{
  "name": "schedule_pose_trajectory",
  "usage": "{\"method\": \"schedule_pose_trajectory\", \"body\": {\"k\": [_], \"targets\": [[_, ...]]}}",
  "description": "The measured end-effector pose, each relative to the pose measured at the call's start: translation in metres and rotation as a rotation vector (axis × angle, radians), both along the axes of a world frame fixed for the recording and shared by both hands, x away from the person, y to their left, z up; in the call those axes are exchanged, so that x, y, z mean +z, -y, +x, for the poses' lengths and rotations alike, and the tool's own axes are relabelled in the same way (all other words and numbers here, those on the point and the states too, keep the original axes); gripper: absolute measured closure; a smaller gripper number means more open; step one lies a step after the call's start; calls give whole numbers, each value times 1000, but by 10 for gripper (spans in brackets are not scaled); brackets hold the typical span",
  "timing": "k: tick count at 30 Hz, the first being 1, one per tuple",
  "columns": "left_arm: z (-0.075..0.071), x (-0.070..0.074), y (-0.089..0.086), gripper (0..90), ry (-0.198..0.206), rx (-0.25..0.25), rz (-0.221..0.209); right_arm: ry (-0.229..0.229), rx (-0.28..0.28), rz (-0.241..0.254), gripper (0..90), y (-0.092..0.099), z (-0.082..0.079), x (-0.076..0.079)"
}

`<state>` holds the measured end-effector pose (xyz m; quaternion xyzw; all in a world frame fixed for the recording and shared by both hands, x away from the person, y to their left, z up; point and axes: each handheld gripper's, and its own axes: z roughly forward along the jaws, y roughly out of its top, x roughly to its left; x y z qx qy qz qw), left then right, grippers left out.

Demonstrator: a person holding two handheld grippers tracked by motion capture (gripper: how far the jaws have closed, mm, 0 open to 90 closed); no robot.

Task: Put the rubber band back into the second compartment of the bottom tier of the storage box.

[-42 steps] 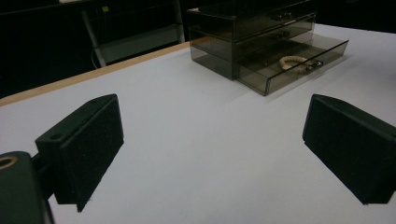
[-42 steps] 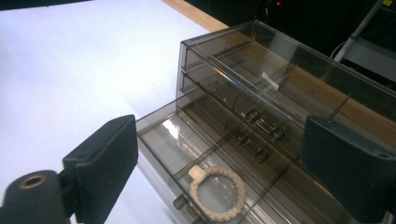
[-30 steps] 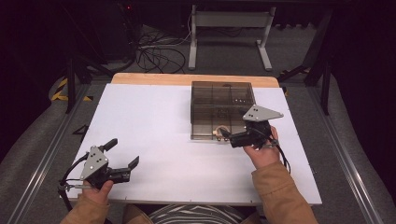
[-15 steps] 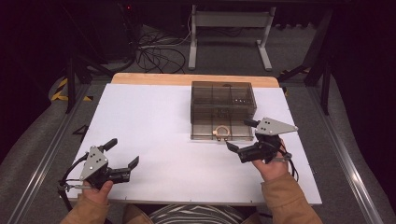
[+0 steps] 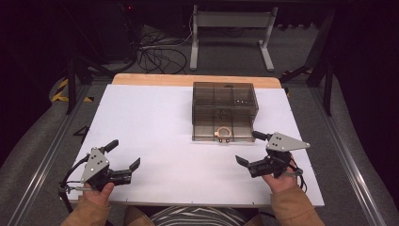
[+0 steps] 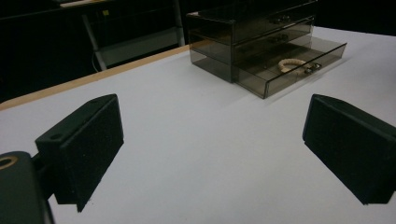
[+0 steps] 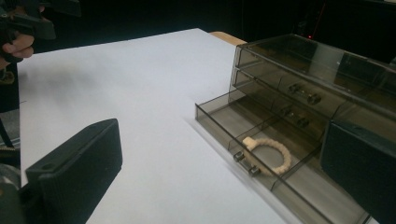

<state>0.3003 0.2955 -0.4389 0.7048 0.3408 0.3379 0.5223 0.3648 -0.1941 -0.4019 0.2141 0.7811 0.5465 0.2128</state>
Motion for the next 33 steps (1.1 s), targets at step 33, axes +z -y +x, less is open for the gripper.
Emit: {"method": "schedule_pose_trajectory", "body": {"k": [33], "targets": [[-2, -4, 3, 59, -13, -19, 18, -138, -31, -20, 0, 11, -8, -61]]}}
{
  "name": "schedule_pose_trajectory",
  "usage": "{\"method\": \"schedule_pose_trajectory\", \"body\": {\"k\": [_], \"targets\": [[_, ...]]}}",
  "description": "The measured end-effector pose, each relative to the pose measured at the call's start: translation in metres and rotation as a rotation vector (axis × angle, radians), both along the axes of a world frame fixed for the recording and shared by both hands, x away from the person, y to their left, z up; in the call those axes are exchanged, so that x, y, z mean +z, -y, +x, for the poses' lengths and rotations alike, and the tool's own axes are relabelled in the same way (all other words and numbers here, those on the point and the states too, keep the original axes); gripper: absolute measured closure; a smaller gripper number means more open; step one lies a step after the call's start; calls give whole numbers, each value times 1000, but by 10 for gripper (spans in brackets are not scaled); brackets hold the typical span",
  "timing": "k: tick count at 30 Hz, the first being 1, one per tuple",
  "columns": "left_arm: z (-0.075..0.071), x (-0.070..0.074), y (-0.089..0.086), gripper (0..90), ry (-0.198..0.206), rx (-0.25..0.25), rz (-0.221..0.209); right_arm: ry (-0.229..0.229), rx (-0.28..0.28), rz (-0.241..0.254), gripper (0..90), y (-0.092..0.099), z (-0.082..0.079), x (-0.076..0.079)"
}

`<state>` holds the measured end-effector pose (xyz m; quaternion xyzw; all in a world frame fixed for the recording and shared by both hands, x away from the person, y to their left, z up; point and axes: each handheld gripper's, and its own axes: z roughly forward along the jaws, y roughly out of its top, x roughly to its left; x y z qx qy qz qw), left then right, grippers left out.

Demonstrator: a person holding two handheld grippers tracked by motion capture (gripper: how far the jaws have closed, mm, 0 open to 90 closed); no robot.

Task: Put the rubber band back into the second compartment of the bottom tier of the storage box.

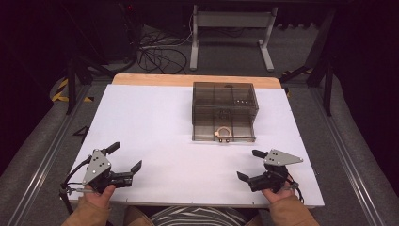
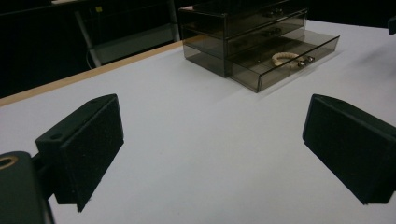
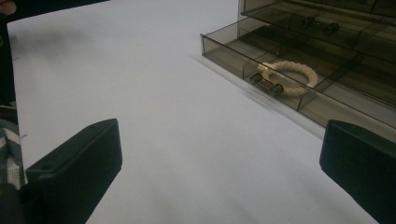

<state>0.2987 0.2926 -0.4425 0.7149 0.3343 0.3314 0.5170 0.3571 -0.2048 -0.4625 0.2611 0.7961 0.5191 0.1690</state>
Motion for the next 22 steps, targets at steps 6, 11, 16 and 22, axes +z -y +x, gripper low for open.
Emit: {"method": "schedule_pose_trajectory", "body": {"k": [6, 11, 16, 22], "targets": [[-1, 1, -1, 59, 8, 4, -3, 0, -3, 6, 0, 1, 2, 0], [0, 0, -1, 59, 5, 6, -6, 11, 4, 7, 0, 1, 1, 1], [0, 1, -1, 56, 13, -2, -6, 43, 16, -11, 0, 0, 0, 4], [-1, 0, -1, 55, 13, 3, 3, 38, 6, -8, 0, 1, 0, 5]]}}
